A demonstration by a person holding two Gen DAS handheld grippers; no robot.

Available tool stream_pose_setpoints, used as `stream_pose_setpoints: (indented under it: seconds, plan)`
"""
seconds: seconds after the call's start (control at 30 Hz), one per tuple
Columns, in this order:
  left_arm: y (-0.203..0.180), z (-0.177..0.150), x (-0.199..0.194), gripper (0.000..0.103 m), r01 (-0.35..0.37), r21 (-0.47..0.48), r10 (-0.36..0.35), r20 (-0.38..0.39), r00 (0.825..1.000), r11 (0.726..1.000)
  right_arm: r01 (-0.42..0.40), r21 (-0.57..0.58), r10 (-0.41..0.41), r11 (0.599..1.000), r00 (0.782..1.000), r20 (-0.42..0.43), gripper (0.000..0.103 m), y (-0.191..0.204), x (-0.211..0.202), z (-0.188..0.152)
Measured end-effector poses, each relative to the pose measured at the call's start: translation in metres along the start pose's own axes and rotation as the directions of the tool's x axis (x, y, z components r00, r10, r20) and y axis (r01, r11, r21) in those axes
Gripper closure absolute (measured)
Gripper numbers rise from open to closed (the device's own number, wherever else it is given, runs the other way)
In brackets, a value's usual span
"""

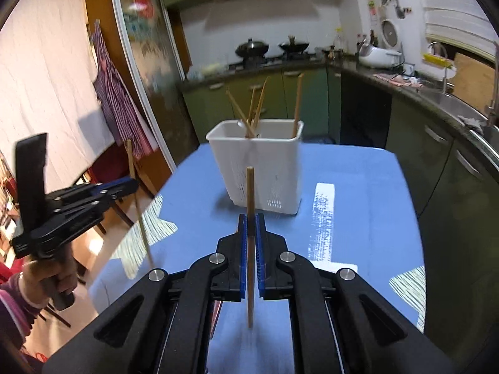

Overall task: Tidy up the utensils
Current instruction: 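Drop the chopstick into the white holder and open the left tool while the right lifts its chopstick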

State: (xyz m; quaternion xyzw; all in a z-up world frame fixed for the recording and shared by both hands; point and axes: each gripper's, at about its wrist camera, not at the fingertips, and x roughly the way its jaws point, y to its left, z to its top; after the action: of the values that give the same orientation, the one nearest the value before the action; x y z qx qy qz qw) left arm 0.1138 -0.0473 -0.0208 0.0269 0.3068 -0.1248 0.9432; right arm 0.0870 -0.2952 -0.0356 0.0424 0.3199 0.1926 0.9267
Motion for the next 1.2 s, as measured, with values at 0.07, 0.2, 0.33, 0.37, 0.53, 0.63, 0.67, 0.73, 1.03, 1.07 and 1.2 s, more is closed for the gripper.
stream_pose_setpoints:
  seconds: [0.07, 0.2, 0.33, 0.37, 0.53, 0.63, 0.67, 0.73, 1.03, 1.07, 1.2]
  plan:
    - [-0.001, 0.001, -0.002, 0.097, 0.004, 0.004, -0.004, 0.005, 1.000, 1.000, 0.004, 0.000, -0.004, 1.000, 1.000, 0.011, 0.097, 0.000, -0.007, -0.002]
    - [-0.003, 0.003, -0.005, 0.097, 0.010, 0.009, -0.010, 0.012, 1.000, 1.000, 0.006, 0.000, -0.006, 1.000, 1.000, 0.023, 0.097, -0.003, -0.015, 0.000]
    - [-0.007, 0.008, -0.007, 0.097, 0.015, 0.015, -0.016, 0.022, 1.000, 1.000, 0.002, 0.000, -0.002, 1.000, 1.000, 0.031, 0.097, 0.001, -0.016, 0.003]
    - [-0.007, 0.010, -0.008, 0.097, 0.018, 0.016, -0.018, 0.025, 1.000, 1.000, 0.002, 0.000, -0.002, 1.000, 1.000, 0.032, 0.097, 0.001, -0.016, 0.003]
    - [-0.009, 0.031, -0.017, 0.097, 0.045, 0.017, -0.045, 0.049, 0.998, 0.999, -0.004, -0.002, 0.004, 1.000, 1.000, 0.028, 0.097, 0.002, -0.010, 0.003]
    - [-0.014, 0.052, -0.024, 0.097, 0.050, 0.030, -0.052, 0.080, 0.995, 0.998, -0.007, 0.000, 0.007, 1.000, 1.000, 0.020, 0.097, 0.000, -0.007, 0.003]
    - [-0.017, 0.062, -0.027, 0.097, 0.052, 0.038, -0.055, 0.095, 0.994, 0.998, -0.007, 0.002, 0.007, 1.000, 1.000, 0.018, 0.097, -0.001, -0.007, 0.003]
    - [-0.022, 0.081, -0.032, 0.097, 0.059, 0.049, -0.064, 0.120, 0.991, 0.997, -0.009, 0.008, 0.009, 1.000, 1.000, 0.017, 0.097, -0.003, -0.006, 0.002]
    - [-0.044, 0.155, -0.046, 0.097, 0.017, 0.074, -0.039, 0.300, 0.953, 0.997, -0.010, 0.013, 0.010, 1.000, 1.000, 0.009, 0.097, -0.009, -0.002, 0.002]
    - [-0.046, 0.162, -0.044, 0.097, 0.004, 0.078, -0.029, 0.322, 0.946, 0.997, -0.009, 0.015, 0.009, 1.000, 1.000, 0.008, 0.097, -0.010, -0.002, 0.002]
    - [-0.050, 0.180, -0.024, 0.097, -0.021, 0.065, -0.002, 0.336, 0.942, 0.998, -0.006, 0.022, 0.006, 1.000, 1.000, 0.010, 0.097, -0.014, -0.006, 0.000]
